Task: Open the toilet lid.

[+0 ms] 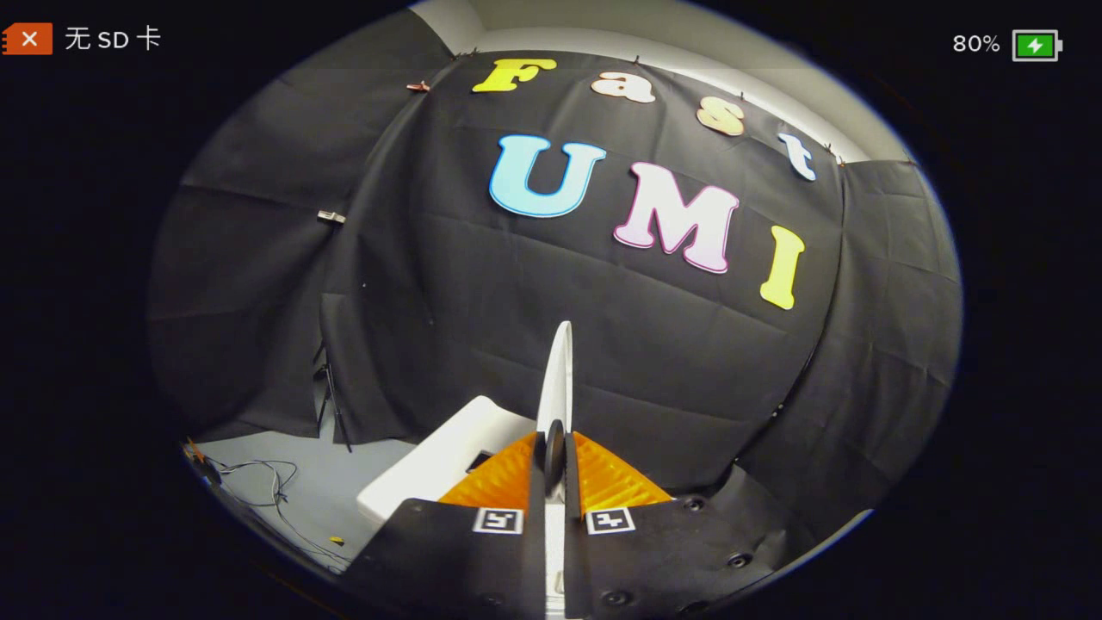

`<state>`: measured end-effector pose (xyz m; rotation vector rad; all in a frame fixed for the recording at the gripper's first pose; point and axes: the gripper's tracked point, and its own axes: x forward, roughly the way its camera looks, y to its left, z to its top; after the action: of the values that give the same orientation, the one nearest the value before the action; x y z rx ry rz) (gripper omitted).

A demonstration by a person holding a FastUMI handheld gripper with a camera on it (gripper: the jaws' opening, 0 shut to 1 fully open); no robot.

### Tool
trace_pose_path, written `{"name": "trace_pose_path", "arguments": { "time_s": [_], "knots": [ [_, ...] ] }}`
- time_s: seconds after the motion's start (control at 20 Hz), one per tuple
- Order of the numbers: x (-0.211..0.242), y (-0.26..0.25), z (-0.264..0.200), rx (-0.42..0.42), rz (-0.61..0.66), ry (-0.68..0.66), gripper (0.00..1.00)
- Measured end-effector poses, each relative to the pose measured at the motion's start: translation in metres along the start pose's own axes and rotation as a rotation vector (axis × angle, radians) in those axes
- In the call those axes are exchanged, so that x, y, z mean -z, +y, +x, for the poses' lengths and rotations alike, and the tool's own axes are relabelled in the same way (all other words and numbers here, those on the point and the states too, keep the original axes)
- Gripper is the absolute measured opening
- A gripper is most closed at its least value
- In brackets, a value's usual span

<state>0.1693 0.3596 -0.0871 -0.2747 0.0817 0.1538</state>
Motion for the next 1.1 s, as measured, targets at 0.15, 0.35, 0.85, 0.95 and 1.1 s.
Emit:
{"name": "trace_pose_path", "arguments": {
  "time_s": [0.15, 0.35, 0.85, 0.95, 1.1],
  "knots": [
    [-0.019, 0.000, -0.007, -0.002, -0.028, -0.058, 0.39],
    [-0.026, 0.001, -0.019, -0.032, -0.057, -0.088, 0.87],
    [-0.065, -0.044, -0.071, -0.027, 0.056, -0.160, 0.99],
    [-0.074, -0.058, -0.081, -0.020, 0.082, -0.171, 0.99],
    [-0.086, -0.082, -0.092, 0.005, 0.104, -0.186, 0.99]
  ]
}}
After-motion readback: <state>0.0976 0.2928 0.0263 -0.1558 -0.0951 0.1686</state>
